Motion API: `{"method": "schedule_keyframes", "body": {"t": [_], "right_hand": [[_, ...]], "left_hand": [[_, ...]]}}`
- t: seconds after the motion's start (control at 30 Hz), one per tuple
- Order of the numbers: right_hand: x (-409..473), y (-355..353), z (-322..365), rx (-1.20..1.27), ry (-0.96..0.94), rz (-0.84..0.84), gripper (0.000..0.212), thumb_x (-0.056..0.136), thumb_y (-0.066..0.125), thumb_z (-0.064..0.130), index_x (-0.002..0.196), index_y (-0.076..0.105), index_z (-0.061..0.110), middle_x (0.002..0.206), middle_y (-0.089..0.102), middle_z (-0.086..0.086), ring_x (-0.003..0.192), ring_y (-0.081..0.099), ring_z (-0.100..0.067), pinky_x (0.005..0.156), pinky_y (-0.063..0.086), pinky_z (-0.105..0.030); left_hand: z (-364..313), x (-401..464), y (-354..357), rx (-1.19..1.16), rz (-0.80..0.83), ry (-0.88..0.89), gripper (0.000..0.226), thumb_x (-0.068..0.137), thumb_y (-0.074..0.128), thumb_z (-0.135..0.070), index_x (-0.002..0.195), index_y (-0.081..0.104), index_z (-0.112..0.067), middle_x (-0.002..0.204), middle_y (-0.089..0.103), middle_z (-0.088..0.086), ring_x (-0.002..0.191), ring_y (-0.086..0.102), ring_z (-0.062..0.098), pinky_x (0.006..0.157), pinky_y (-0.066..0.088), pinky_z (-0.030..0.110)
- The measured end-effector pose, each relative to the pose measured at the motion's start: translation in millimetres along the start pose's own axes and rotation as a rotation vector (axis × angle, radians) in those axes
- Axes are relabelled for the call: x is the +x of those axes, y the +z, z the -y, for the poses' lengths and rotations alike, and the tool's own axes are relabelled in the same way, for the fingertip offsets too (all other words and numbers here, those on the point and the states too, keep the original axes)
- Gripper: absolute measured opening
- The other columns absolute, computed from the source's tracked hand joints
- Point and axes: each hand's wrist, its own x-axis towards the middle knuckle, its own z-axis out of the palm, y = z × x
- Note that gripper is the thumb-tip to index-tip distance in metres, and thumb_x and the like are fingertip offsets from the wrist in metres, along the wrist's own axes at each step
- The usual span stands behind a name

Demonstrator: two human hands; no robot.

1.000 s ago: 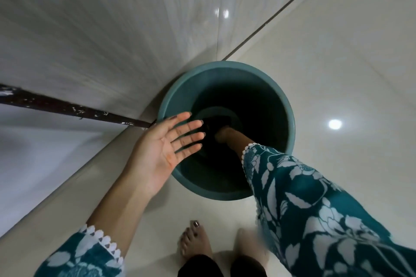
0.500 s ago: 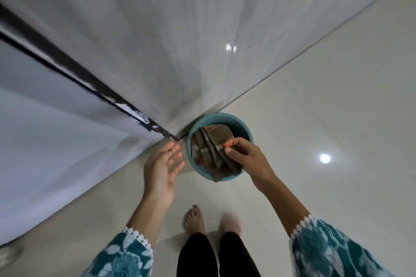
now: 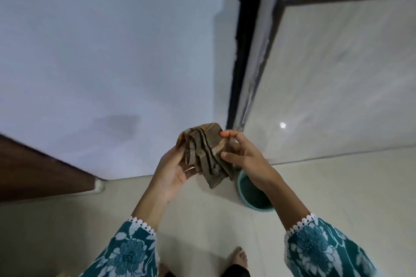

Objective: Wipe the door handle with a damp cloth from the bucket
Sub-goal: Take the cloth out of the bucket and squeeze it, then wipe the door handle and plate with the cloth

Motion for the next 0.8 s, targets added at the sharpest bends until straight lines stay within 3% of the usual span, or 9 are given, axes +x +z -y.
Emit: {"method": "schedule_keyframes", "body": {"t": [0.1,0.23,0.33,0.47,0.67,0.73,0.8], "right_hand": [[9.1,76.0,4.6,-0.074,0.031,-0.012,0.025,0.096,0.049,0.033,0.115,0.061,0.022,0.114,0.067,-0.005,0.109,0.061,-0.021,0.094,0.050,-0.037],[18.0,190.2,2.8,-0.144,0.112,0.090,0.058,0.084,0.043,0.069,0.110,0.067,0.023,0.112,0.070,0.002,0.107,0.063,-0.014,0.094,0.050,-0.036],[28.6,270.6,4.0,-0.157,0.142,0.155,0.048,0.085,0.052,0.058,0.101,0.070,0.017,0.104,0.073,-0.003,0.102,0.066,-0.017,0.093,0.050,-0.036],[45.2,361.6,-0.3,-0.254,0.166,0.127,0.029,0.084,0.058,0.037,0.100,0.068,0.014,0.102,0.071,-0.009,0.098,0.065,-0.024,0.094,0.051,-0.045],[65.5,423.6,13.7,-0.350,0.051,-0.052,0.023,0.090,0.054,0.025,0.100,0.067,0.010,0.100,0.069,-0.009,0.096,0.063,-0.027,0.092,0.050,-0.047],[71.1,432.2,29.7,-0.358,-0.033,-0.123,0.021,0.090,0.055,0.024,0.096,0.068,0.009,0.094,0.070,-0.009,0.091,0.063,-0.026,0.086,0.053,-0.044],[72.2,441.8,46.7,-0.414,-0.150,-0.143,0.017,0.089,0.057,0.022,0.090,0.069,0.010,0.085,0.070,-0.009,0.078,0.063,-0.022,0.071,0.053,-0.031]], "left_hand": [[-27.8,-41.0,-47.9,0.110,-0.112,0.179,0.020,0.091,0.054,-0.020,0.099,0.069,-0.008,0.083,0.072,0.007,0.076,0.068,0.020,0.064,0.054,0.033],[-44.2,-91.8,-134.9,0.239,-0.256,0.281,0.015,0.092,0.055,-0.011,0.087,0.067,-0.004,0.080,0.071,0.012,0.078,0.069,0.027,0.071,0.056,0.041],[-62.1,-125.4,-201.9,0.223,-0.324,0.277,0.014,0.090,0.059,-0.013,0.090,0.066,-0.001,0.086,0.069,0.018,0.083,0.068,0.034,0.080,0.056,0.051],[-86.6,-160.1,-275.8,0.169,-0.408,0.249,0.015,0.091,0.060,-0.011,0.098,0.067,0.000,0.098,0.068,0.023,0.092,0.067,0.033,0.076,0.056,0.043],[-118.5,-178.0,-339.2,0.098,-0.473,0.243,0.016,0.093,0.055,-0.004,0.091,0.070,-0.008,0.085,0.073,0.009,0.082,0.069,0.022,0.068,0.055,0.033],[-126.1,-175.2,-355.5,0.165,-0.556,0.282,0.012,0.091,0.057,-0.002,0.089,0.068,0.001,0.081,0.067,0.014,0.078,0.061,0.027,0.069,0.048,0.034],[-130.5,-169.5,-362.6,0.267,-0.592,0.285,0.013,0.089,0.059,-0.005,0.086,0.065,0.006,0.075,0.057,0.015,0.074,0.050,0.025,0.064,0.039,0.032]]}}
